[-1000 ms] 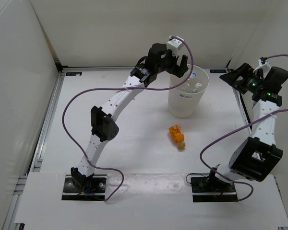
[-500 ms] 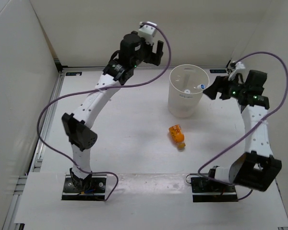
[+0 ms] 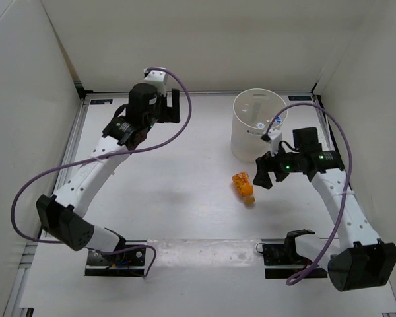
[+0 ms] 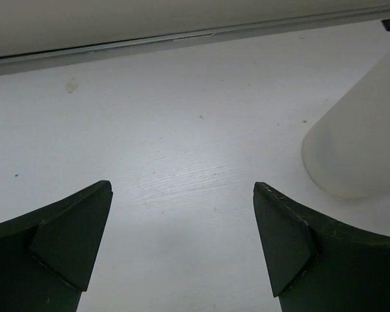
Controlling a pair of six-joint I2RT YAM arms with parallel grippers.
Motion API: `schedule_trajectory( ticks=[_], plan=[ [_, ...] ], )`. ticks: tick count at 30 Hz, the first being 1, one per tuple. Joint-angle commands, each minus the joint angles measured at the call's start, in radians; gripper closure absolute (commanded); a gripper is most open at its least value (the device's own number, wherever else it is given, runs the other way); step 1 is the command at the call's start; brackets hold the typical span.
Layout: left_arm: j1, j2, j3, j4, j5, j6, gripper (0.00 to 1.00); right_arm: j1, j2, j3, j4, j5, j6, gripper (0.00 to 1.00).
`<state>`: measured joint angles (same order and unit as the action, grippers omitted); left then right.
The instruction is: Put the plastic bottles in the bin
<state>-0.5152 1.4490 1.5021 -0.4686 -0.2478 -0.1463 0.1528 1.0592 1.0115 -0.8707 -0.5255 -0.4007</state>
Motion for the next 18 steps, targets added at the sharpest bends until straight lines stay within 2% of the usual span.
schedule_trajectory(
  ticks=[1,3,5,6,12,18],
  plan=[
    [0.029,-0.114,-0.049,-0.073,-0.027,-0.023,0.0,0.077,0.083,0.039,-0.06,0.044,-0.013,0.1],
    [0.012,-0.16,-0.065,-0.09,-0.075,-0.003,0.0,0.103,0.1,0.05,-0.057,0.051,-0.003,0.1],
    [-0.061,-0.189,-0.085,-0.091,-0.169,0.089,0.0,0.11,0.133,0.047,-0.054,0.073,-0.015,0.1],
    [-0.066,-0.205,-0.086,-0.113,-0.162,0.099,0.0,0.113,0.142,0.039,-0.056,0.081,-0.032,0.1],
    [-0.057,-0.306,-0.167,-0.133,-0.142,-0.03,0.0,0.156,0.222,-0.008,-0.019,0.186,-0.066,0.1],
    [-0.043,-0.348,-0.192,-0.183,-0.223,-0.015,0.0,0.25,0.242,-0.063,0.087,0.232,-0.029,0.1]
  ],
)
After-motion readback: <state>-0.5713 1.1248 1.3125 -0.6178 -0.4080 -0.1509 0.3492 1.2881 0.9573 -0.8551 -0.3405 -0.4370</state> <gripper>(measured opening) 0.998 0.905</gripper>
